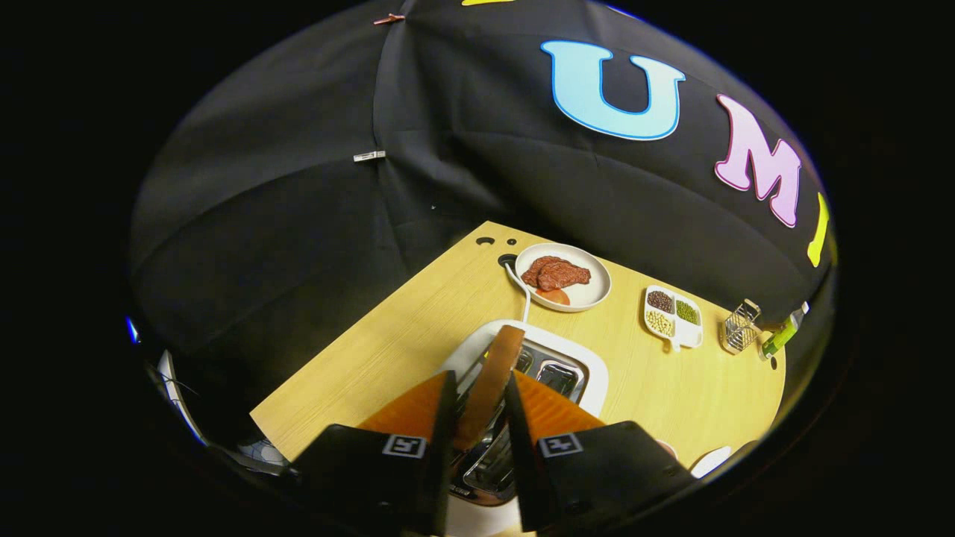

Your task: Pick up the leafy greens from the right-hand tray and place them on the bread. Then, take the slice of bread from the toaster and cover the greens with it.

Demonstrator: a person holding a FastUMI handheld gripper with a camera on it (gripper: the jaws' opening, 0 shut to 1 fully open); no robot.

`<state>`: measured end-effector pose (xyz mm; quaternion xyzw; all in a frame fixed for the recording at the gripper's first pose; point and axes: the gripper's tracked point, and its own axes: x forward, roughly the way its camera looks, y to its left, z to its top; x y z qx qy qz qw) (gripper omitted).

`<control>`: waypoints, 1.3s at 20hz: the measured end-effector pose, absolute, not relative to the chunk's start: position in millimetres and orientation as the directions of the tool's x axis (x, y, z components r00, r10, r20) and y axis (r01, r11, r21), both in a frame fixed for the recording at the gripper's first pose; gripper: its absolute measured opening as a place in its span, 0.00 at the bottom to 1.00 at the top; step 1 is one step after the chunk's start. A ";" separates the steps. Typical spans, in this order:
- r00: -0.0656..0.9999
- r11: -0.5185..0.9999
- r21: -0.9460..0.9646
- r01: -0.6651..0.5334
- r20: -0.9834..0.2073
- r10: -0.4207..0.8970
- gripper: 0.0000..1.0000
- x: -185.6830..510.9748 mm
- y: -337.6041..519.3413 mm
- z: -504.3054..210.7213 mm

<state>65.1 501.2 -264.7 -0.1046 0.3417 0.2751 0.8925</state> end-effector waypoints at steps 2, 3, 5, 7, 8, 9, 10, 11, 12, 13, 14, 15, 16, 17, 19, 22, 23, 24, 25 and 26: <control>0.597 0.826 0.037 -0.562 -0.673 0.437 0.21 64.5 500.7 -264.4; 0.576 0.822 0.070 -0.565 -0.679 0.455 0.19 61.0 501.0 -262.7; 0.559 0.815 0.115 -0.568 -0.672 0.485 0.16 63.7 498.8 -249.8; 0.576 0.808 0.148 -0.570 -0.630 0.521 0.14 71.0 494.1 -228.0; 0.589 0.807 0.151 -0.571 -0.609 0.531 0.14 75.6 491.5 -216.7; 0.599 0.806 0.153 -0.572 -0.593 0.538 0.14 80.4 486.2 -207.1; 0.603 0.805 0.167 -0.569 -0.581 0.547 0.14 83.0 481.7 -197.4; 0.607 0.807 0.187 -0.561 -0.570 0.554 0.14 84.9 477.6 -188.5; 0.618 0.812 0.199 -0.548 -0.559 0.554 0.14 89.1 472.6 -182.3; 0.632 0.819 0.206 -0.535 -0.546 0.550 0.14 94.3 462.9 -172.4; 0.642 0.824 0.215 -0.524 -0.535 0.548 0.14 98.7 455.0 -165.1; 0.651 0.830 0.224 -0.511 -0.529 0.544 0.14 101.6 446.5 -159.5; 0.663 0.837 0.229 -0.497 -0.522 0.536 0.14 104.6 435.2 -153.8; 0.678 0.845 0.236 -0.480 -0.511 0.528 0.14 108.9 423.5 -147.0; 0.706 0.863 0.244 -0.443 -0.498 0.503 0.14 115.8 395.8 -139.4; 0.732 0.885 0.273 -0.378 -0.497 0.466 0.14 121.1 355.9 -145.3; 0.730 0.887 0.295 -0.354 -0.506 0.460 0.14 119.9 344.6 -152.0; 0.723 0.887 0.323 -0.330 -0.518 0.457 0.14 117.6 334.9 -160.5; 0.710 0.884 0.357 -0.303 -0.534 0.459 0.14 113.0 326.6 -171.4; 0.696 0.882 0.381 -0.278 -0.553 0.458 0.14 106.9 318.1 -182.6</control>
